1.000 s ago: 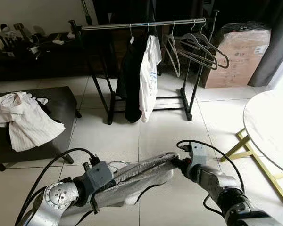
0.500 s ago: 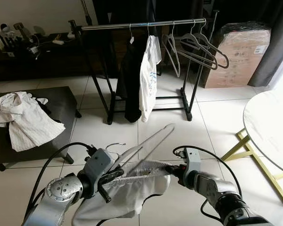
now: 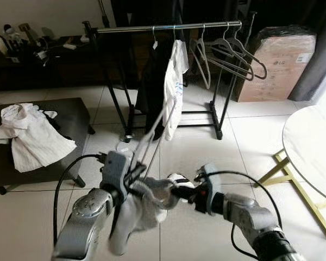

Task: Hang hanger

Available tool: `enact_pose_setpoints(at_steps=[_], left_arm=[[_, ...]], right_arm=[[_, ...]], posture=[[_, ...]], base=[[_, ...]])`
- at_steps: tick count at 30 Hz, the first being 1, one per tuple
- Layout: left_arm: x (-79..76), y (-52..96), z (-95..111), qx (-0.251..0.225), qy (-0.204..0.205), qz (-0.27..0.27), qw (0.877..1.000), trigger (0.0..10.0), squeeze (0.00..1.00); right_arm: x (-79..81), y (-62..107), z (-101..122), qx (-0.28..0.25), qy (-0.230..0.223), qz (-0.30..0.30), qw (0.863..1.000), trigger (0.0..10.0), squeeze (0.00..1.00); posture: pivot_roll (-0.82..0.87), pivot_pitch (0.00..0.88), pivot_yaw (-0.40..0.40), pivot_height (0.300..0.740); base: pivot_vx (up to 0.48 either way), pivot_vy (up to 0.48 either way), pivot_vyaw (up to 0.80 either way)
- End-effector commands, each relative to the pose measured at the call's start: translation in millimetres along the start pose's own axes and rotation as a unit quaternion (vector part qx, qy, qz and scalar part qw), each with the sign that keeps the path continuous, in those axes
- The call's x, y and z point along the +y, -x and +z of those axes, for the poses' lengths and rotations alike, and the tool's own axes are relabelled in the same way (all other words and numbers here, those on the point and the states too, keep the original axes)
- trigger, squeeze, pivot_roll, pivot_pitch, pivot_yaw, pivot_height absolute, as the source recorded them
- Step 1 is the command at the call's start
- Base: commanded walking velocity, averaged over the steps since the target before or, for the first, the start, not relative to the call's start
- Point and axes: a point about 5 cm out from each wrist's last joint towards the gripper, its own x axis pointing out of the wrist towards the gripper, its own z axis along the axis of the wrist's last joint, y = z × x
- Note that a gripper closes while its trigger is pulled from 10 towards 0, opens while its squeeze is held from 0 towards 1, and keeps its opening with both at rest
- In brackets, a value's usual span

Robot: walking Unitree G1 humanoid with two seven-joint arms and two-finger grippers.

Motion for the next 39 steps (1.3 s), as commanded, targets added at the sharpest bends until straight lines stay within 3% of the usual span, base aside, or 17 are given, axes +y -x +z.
enact_pose_setpoints(at_steps=[1, 5, 8, 11, 13, 17, 20, 23, 27, 28, 30, 32, 33, 36, 37, 38, 39], left_arm=[[-0.9, -2.9, 7, -0.033, -0.001, 0.026, 0.999, 10.0, 0.00], [-4.9, -7.5, 15, -0.071, -0.010, 0.068, 0.995, 10.0, 0.00], [-8.2, -13.5, 25, -0.116, -0.019, 0.098, 0.988, 10.0, 0.00], [-6.4, -16.0, 25, -0.119, -0.061, 0.125, 0.983, 10.0, 0.00], [-5.0, -15.8, 25, -0.121, -0.066, 0.135, 0.981, 10.0, 0.00], [16.0, -8.9, 34, -0.154, -0.031, 0.225, 0.962, 10.0, 0.00], [22.8, -7.0, 37, -0.166, 0.011, 0.244, 0.955, 10.0, 0.00], [22.7, -7.6, 35, -0.160, -0.017, 0.240, 0.957, 10.0, 0.00], [32.3, -4.7, 30, -0.151, -0.020, 0.284, 0.947, 10.0, 0.00], [39.9, -1.8, 28, -0.147, -0.021, 0.312, 0.939, 10.0, 0.00], [42.7, -2.6, 23, -0.123, -0.064, 0.291, 0.947, 10.0, 0.00], [42.1, -5.5, 14, -0.086, -0.104, 0.256, 0.957, 10.0, 0.00], [38.6, -8.2, -6, -0.024, -0.130, 0.197, 0.971, 10.0, 0.00], [38.8, 0.4, -29, 0.030, -0.180, 0.146, 0.972, 10.0, 0.00], [44.3, 11.4, -46, 0.068, -0.154, 0.149, 0.974, 10.0, 0.00], [44.3, 11.4, -46, 0.068, -0.154, 0.149, 0.974, 10.0, 0.00], [53.0, 23.1, -63, 0.100, -0.130, 0.168, 0.972, 10.0, 0.00]], right_arm=[[4.0, 2.5, 3, 0.001, 0.017, 0.020, 1.000, 0.0, 0.00], [8.2, 7.8, 6, 0.002, 0.036, 0.052, 0.998, 0.0, 0.00], [13.2, 15.2, 3, 0.035, 0.070, 0.090, 0.993, 0.0, 0.00], [13.7, 22.5, -6, 0.084, 0.104, 0.115, 0.984, 0.0, 0.00], [13.4, 23.9, -8, 0.093, 0.109, 0.118, 0.983, 0.0, 0.00], [-3.3, 36.3, -39, 0.226, 0.169, 0.077, 0.956, 0.0, 0.00], [-8.4, 38.2, -43, 0.226, 0.154, 0.055, 0.960, 0.0, 0.00], [-10.6, 38.7, -44, 0.230, 0.154, 0.042, 0.960, 0.0, 0.00], [-14.0, 40.5, -49, 0.240, 0.155, 0.030, 0.958, 0.0, 0.00], [-17.4, 40.6, -49, 0.236, 0.151, 0.013, 0.960, 0.0, 0.00], [-23.4, 39.5, -47, 0.217, 0.140, -0.020, 0.966, 0.0, 0.00], [-27.7, 38.6, -46, 0.200, 0.126, -0.047, 0.970, 0.0, 0.00], [-31.8, 36.7, -42, 0.166, 0.110, -0.078, 0.977, 0.0, 0.00], [-37.0, 33.7, -32, 0.082, 0.052, -0.127, 0.987, 0.0, 0.00], [-40.5, 33.1, -23, -0.002, -0.018, -0.159, 0.987, 0.0, 0.00], [-40.5, 33.1, -23, -0.002, -0.018, -0.159, 0.987, 0.0, 0.00], [-44.7, 36.1, -16, -0.080, -0.056, -0.196, 0.976, 0.0, 0.00]], posture=[[0.03, 0.194, 0.017, 0.740], [0.03, 0.194, 0.014, 0.740], [0.02, 0.196, 0.012, 0.740], [0.03, 0.196, 0.010, 0.740], [0.03, 0.196, 0.010, 0.740], [0.03, 0.193, 0.005, 0.740], [0.03, 0.189, 0.004, 0.740], [0.03, 0.184, 0.003, 0.740], [0.03, 0.177, 0.002, 0.740], [0.03, 0.177, 0.002, 0.740], [0.03, 0.172, 0.000, 0.740], [0.03, 0.171, 0.001, 0.740], [0.04, 0.169, 0.000, 0.740], [0.03, 0.164, 0.000, 0.740], [0.03, 0.164, 0.001, 0.740], [0.03, 0.164, 0.001, 0.740], [0.04, 0.168, 0.002, 0.740]], base=[[0.000, 0.000, 0.00], [0.000, 0.000, 0.00], [0.000, 0.000, 0.00], [0.000, 0.000, 0.00], [0.000, 0.000, 0.00], [0.000, 0.000, 0.00], [0.000, 0.000, 0.00], [0.000, 0.000, 0.00], [0.000, 0.000, 0.00], [0.000, 0.000, 0.00], [0.000, 0.000, 0.00], [0.000, 0.000, 0.00], [0.000, 0.000, 0.00], [0.000, 0.000, 0.00], [0.000, 0.000, 0.00], [0.000, 0.000, 0.00], [0.000, 0.000, 0.00]])
